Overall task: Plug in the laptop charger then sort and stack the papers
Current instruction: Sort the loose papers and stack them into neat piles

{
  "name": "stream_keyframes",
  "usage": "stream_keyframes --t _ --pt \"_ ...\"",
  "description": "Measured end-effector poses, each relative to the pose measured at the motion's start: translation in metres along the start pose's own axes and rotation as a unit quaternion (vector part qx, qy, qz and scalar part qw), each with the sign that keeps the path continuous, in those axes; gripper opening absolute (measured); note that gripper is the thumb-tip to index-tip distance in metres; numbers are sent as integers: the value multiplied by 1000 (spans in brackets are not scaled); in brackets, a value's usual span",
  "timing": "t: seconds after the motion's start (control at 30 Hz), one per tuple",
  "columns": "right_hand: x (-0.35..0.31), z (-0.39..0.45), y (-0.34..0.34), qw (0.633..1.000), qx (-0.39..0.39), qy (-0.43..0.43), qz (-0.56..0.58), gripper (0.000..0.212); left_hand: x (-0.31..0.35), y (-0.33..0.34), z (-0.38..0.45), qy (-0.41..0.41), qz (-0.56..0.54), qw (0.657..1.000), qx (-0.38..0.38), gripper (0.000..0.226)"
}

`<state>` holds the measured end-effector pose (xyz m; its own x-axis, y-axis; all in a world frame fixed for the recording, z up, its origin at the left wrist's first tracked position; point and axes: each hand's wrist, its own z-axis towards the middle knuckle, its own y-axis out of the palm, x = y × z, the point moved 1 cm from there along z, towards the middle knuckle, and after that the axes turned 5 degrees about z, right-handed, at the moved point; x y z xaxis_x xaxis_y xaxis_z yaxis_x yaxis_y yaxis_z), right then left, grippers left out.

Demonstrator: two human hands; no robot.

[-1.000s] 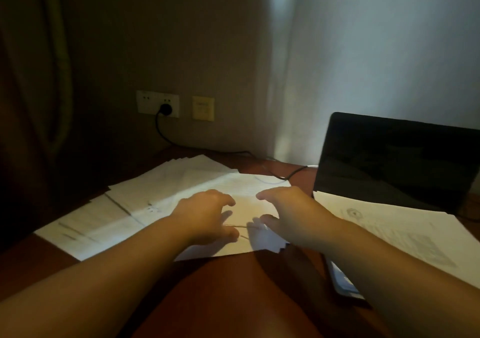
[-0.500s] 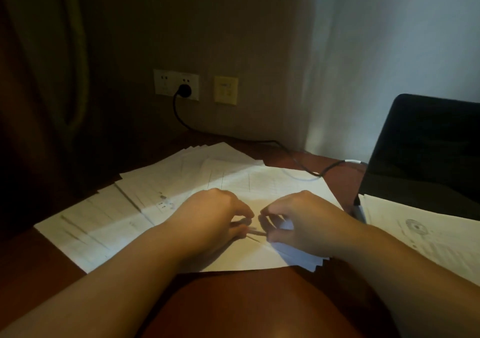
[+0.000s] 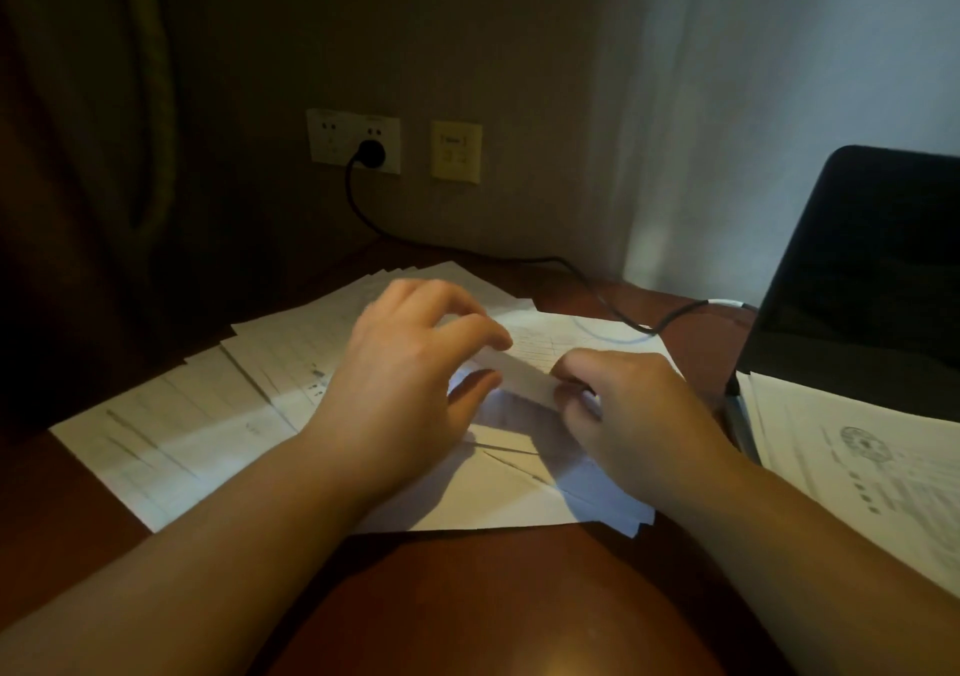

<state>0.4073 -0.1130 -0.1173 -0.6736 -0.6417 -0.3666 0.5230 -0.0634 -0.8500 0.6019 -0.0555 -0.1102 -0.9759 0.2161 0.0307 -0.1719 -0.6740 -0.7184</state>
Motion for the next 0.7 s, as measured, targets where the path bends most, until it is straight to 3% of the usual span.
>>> stream_keyframes --t 0.1,0.2,0.4,0.57,0.7 --pt "1 2 0 999 -4 37 26 6 4 -3 -2 3 21 998 64 25" --pt "3 3 0 994 -1 61 87 7 2 -1 -1 -10 28 997 67 30" --pt "10 4 0 987 55 99 112 17 1 2 -2 -64 -32 997 8 84" --pt "10 5 -4 975 149 113 116 18 -1 2 -2 -87 -49 995 -24 94" --pt "14 6 -5 957 213 124 155 28 -7 11 -2 -127 -65 982 -128 98"
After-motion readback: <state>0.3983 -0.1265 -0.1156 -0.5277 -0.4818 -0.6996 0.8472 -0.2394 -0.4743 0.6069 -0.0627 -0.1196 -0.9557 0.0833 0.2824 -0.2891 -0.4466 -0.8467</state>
